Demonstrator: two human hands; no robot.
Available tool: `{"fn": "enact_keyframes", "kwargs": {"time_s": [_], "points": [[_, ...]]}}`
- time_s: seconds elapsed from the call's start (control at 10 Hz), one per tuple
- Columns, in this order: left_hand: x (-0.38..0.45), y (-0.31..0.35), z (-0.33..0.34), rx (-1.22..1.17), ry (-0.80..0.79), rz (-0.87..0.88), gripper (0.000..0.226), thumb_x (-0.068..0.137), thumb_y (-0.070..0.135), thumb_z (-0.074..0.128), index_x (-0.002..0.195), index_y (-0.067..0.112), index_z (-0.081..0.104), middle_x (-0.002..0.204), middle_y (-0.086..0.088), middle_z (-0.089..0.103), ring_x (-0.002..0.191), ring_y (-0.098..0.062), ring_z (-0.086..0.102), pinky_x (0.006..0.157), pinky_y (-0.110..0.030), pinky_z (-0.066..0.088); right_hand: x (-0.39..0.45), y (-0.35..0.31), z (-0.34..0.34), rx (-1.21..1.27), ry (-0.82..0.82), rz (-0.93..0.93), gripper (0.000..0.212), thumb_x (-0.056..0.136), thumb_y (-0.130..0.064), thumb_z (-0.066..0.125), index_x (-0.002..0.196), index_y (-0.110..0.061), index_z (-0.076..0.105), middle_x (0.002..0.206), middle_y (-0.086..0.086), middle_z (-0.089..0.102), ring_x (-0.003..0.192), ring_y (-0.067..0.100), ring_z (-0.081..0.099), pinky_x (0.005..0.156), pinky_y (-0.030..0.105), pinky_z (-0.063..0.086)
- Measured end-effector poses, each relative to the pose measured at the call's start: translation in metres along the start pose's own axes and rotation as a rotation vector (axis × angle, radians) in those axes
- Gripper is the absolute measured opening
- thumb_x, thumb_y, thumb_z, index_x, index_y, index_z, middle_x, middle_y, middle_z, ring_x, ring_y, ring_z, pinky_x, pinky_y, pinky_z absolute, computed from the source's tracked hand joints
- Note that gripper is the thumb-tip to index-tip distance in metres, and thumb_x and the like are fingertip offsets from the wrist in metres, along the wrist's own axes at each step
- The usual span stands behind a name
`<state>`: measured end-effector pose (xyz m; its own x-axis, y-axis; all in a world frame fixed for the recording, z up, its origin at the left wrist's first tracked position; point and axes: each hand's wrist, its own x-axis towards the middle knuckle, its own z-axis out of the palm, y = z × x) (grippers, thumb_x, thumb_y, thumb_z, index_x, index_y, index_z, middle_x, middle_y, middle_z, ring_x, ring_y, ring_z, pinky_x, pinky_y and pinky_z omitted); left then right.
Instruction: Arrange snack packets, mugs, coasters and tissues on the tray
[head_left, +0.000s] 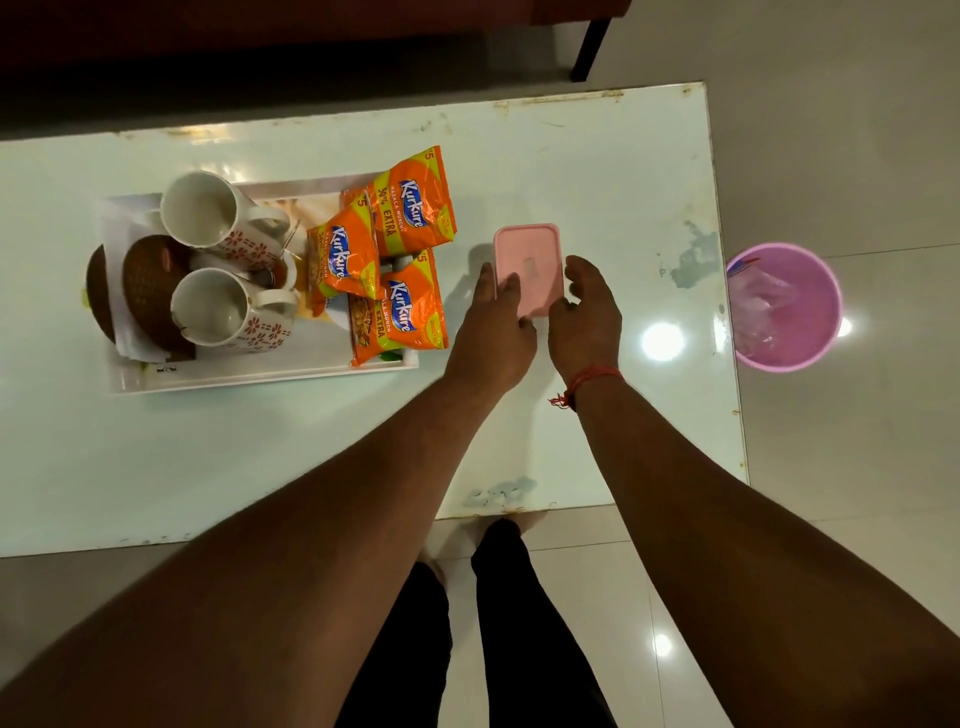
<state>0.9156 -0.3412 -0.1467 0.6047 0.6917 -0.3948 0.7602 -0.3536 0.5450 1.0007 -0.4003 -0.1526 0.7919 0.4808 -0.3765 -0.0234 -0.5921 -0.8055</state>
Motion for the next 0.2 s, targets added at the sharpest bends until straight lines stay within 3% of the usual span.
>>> {"fn": "enact_keyframes", "kwargs": {"time_s": [0.1,0.2], "points": [[-0.006,0.001,-0.015,0.061,0.033,0.029,0.056,0.100,0.019,0.050,0.152,0.015,0.029,0.163,-0.014,0.016,0.145,-0.036,0.030,0.111,-0.035,0.038,-0.006,-0.004,-0.004,-0.056,0.058,-0.034,0.049,0.097,-0.008,0.053,0.145,-0.016,0.045,0.146,0.001,0.051,0.136,0.018,0.045,0.116,0.032,0.035],[-0.014,-0.002,-0.034,0.095,0.107,0.126,0.057,0.100,0.022,0.050,0.152,0.015,0.030,0.163,-0.012,0.018,0.142,-0.032,0.038,0.106,-0.033,0.043,-0.015,-0.009,-0.003,-0.143,0.098,-0.114,0.048,0.099,-0.016,0.051,0.146,-0.016,0.043,0.149,0.002,0.047,0.140,0.019,0.039,0.114,0.024,0.026]]}}
